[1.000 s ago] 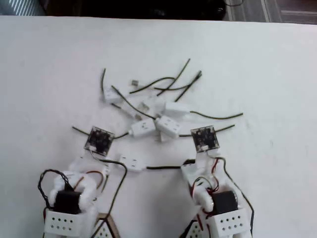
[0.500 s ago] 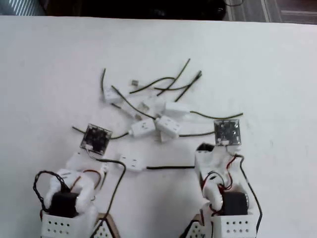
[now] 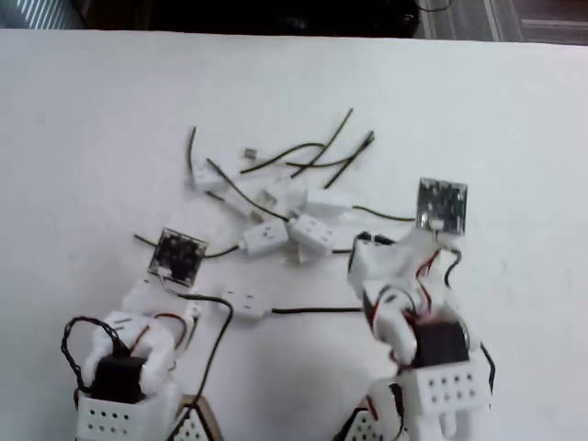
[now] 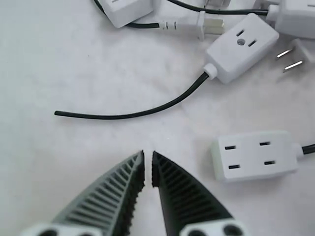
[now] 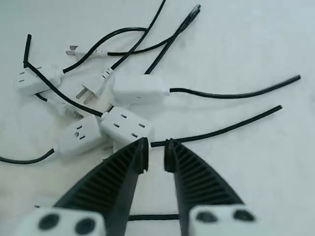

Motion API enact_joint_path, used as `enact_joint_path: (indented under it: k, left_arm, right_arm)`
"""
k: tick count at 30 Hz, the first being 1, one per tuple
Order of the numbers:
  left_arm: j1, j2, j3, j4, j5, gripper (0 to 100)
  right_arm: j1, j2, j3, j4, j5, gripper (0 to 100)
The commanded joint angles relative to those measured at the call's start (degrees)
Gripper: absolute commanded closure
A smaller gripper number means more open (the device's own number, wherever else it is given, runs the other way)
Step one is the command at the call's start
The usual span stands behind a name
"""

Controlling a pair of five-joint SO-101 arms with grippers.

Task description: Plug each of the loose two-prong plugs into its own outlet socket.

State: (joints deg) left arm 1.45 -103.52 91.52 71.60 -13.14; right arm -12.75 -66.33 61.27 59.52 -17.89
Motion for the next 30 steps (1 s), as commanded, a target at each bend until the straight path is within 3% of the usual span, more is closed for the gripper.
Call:
enact_joint_path:
  k: [1,10,30]
  left_arm:
    - [-1.54,-0.31,-1.05,-1.23,-0.53,95]
    - [-4.70,-0.31,-1.05,-1.41,-0.53,95]
    - [-4.70,-0.31,-0.26,-1.49,-0.53,95]
  right_arm:
    - [-0.84,17.63,-9.58,1.10,-5.01,76.9]
    - [-1.45,45.32,-22.51,2.15,-16.00,74.1]
    - [0.92,74.77,-38.86,1.89,-23.74,74.1]
